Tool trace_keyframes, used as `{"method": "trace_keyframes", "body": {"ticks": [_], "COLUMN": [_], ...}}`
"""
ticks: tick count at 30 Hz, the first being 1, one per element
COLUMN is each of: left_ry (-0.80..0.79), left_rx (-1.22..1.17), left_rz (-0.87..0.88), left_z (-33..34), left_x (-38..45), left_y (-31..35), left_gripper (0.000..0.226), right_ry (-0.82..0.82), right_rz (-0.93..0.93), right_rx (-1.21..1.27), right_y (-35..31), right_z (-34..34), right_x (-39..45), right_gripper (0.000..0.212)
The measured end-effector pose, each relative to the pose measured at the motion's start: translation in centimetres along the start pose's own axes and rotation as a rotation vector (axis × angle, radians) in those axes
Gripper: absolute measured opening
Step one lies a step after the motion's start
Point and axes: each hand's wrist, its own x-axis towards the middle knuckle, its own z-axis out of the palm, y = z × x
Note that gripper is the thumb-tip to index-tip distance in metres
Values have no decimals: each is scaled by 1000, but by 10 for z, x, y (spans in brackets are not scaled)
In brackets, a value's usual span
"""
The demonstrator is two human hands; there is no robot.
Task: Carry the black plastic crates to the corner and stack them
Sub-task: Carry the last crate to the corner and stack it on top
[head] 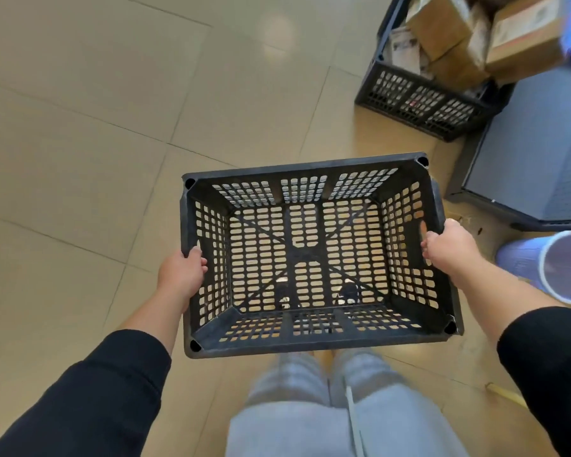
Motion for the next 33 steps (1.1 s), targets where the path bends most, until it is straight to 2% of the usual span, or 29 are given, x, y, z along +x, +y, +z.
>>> {"method": "trace_keyframes", "body": {"ticks": [9,16,23,26,33], "left_ry": [102,255,451,531,685], "left_rx": [-182,-369,-563,-699,-968], "left_rz": [-10,-71,-201,-281,-436], "left_z": [-116,-174,-225,-242,-287], "left_x": [-97,-134,-166,-181,-203], "left_y": [-4,-13,-54,-91,-194], "left_gripper": [38,38,40,40,36], "right_ry": [41,43,-63,-115,-178], "right_rz": [-315,-574,-811,-944,-1219], "right_rx": [-128,-247,-360,-394,-549], "right_y": [-88,-200,-315,-357,-421], "right_z": [-84,-97,-55,-16,94], "right_x": [-108,-145,-189,-216,-339], "right_gripper": [27,22,22,24,25]}}
